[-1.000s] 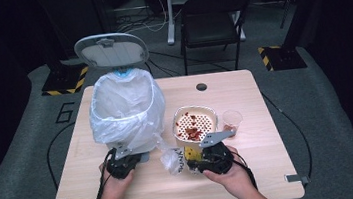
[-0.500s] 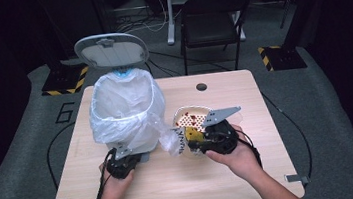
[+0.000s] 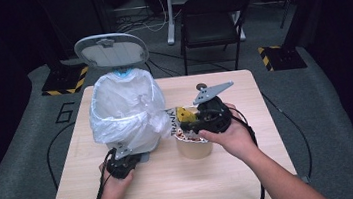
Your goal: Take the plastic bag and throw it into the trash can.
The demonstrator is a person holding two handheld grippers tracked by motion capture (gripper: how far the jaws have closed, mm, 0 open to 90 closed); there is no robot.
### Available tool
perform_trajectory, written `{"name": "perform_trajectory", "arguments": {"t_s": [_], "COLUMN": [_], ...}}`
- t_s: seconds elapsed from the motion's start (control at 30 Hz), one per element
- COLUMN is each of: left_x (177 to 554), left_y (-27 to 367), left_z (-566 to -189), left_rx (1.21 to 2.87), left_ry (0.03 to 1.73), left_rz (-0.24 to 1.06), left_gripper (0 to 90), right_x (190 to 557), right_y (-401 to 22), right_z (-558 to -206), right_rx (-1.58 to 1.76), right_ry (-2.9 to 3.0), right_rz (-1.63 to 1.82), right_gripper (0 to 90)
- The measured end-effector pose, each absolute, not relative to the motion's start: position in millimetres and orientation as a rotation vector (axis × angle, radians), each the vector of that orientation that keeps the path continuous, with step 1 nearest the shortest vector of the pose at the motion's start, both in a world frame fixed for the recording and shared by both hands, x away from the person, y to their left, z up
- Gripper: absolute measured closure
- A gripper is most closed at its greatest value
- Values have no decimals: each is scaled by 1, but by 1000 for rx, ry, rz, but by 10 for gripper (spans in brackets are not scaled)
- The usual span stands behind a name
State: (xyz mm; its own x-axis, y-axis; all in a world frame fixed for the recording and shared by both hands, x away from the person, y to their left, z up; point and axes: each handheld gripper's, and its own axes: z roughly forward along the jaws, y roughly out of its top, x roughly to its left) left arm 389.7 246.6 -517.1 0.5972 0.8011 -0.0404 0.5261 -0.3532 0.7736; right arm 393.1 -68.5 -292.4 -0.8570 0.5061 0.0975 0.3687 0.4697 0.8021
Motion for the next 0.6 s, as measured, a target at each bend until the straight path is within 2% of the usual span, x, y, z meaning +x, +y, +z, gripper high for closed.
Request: {"name": "perform_trajectory", "arguments": {"t_s": [0.23, 0.27, 0.37, 0.5, 0.6], "left_x": [391, 390, 391, 388, 389], "left_y": [249, 246, 248, 244, 244], "left_z": [-516, -518, -517, -519, -518], "left_rx": [2065, 2009, 2050, 1981, 1998], "left_ry": [1025, 1052, 1024, 1095, 1079], "left_rz": [470, 461, 467, 440, 440], "left_gripper": [900, 900, 900, 900, 900], "right_x": [410, 412, 420, 430, 438], "right_y": [-52, -50, -42, -30, -18], "right_z": [-272, -270, -263, -257, -254], "right_rx": [743, 730, 710, 687, 688], "right_ry": [2545, 2542, 2539, 2536, 2543], "right_rz": [1352, 1348, 1349, 1366, 1354], "right_gripper": [757, 757, 757, 757, 757]}}
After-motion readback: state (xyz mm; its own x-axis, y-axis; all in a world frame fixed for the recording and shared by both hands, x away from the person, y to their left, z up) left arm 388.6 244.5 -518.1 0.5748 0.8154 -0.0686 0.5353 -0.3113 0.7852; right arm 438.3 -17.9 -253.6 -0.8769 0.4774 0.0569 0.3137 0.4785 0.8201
